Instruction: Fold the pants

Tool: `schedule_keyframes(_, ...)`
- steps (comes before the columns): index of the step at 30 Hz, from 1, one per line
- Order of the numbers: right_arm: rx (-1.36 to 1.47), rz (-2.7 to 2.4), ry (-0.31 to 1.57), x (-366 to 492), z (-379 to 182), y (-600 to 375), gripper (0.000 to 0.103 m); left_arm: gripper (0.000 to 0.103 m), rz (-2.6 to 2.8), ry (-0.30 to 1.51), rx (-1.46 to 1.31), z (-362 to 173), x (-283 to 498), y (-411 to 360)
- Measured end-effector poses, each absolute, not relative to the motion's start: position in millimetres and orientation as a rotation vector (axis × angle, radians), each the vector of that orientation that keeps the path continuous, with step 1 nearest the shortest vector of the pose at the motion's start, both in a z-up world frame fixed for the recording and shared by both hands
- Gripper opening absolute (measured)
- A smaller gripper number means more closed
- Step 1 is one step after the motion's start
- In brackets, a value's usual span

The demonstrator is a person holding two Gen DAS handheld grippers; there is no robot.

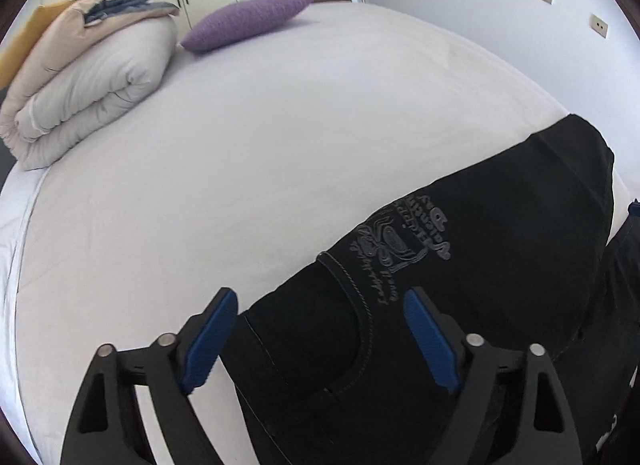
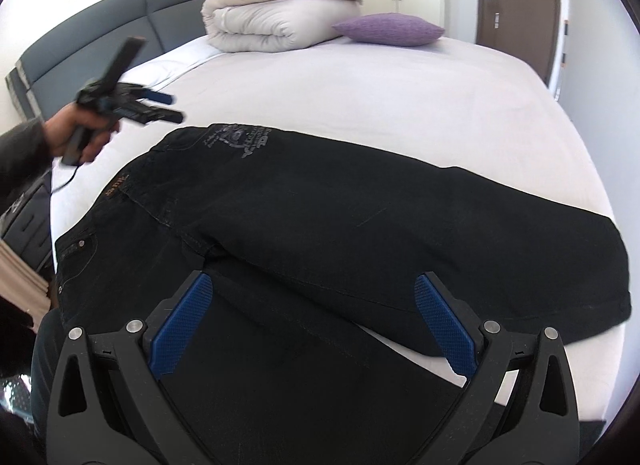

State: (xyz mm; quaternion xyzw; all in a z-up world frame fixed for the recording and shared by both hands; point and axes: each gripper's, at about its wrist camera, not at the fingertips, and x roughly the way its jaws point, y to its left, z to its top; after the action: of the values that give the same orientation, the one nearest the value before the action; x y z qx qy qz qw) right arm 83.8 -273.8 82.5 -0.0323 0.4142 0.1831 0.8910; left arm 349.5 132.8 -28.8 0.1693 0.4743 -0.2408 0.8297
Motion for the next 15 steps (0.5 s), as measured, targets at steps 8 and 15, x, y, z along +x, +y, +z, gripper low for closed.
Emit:
schedule_keyframes(8, -0.048, 0.486, 0.905, 106.2, 63.2, -276.5, 0.096, 0.075, -0.618, 1.197, 0.412, -82.9, 390.1, 139.4)
schedule_keyframes(15, -0.084, 0.557, 0.917, 125.0, 61.2, -256.5, 0.082, 0.049, -0.552, 1.218, 0.428, -96.9, 398.7, 151.0)
